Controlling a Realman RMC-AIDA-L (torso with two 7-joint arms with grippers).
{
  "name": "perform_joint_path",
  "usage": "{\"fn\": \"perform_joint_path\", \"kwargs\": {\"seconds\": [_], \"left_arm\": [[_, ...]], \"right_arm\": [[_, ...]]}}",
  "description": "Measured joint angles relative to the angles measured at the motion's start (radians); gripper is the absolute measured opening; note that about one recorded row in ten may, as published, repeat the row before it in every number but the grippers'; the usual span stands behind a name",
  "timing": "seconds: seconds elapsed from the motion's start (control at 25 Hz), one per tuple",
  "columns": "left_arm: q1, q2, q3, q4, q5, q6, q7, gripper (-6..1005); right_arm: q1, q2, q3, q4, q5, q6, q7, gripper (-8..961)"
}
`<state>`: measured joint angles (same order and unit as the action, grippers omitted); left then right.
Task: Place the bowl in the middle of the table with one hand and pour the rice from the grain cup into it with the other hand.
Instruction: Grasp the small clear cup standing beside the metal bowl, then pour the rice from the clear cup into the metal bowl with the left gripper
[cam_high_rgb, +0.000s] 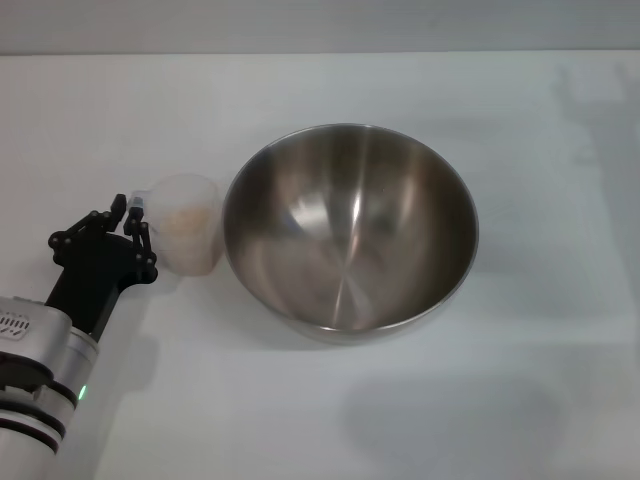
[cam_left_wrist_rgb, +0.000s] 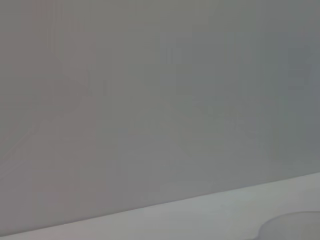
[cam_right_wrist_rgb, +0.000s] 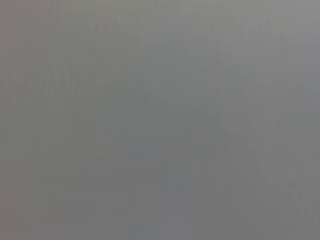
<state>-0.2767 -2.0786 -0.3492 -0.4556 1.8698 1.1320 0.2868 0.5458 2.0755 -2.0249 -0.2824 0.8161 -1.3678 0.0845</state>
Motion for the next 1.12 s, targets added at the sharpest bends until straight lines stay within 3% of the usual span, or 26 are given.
{"fn": "perform_joint_path", "kwargs": {"seconds": [0.08, 0.32, 0.52, 0.76, 0.96, 1.12], "left_arm": [[-0.002, 0.0, 0.001, 0.0, 0.0, -0.004, 0.0, 222], [-0.007, 0.0, 0.001, -0.007, 0.0, -0.009, 0.0, 43], [-0.008, -0.001, -0.003, -0.01, 0.0, 0.045, 0.0, 28], [-0.037, -0.001, -0.006, -0.003, 0.0, 0.209, 0.089, 27], [-0.073, -0.002, 0.003, -0.01, 0.048, 0.325, 0.367, 27], [-0.088, -0.002, 0.003, -0.038, 0.134, 0.324, 0.647, 28]], "right_arm": [[0.001, 0.0, 0.0, 0.0, 0.0, 0.0, 0.0, 810], [0.002, 0.0, 0.0, 0.0, 0.0, 0.001, 0.0, 810], [0.002, 0.0, 0.0, 0.0, 0.0, 0.001, 0.0, 811], [0.002, 0.0, 0.0, 0.002, 0.0, -0.003, 0.0, 811], [0.006, -0.001, 0.0, 0.003, 0.0, -0.005, -0.004, 811], [0.01, -0.001, 0.001, 0.005, 0.0, -0.006, -0.006, 810]]}}
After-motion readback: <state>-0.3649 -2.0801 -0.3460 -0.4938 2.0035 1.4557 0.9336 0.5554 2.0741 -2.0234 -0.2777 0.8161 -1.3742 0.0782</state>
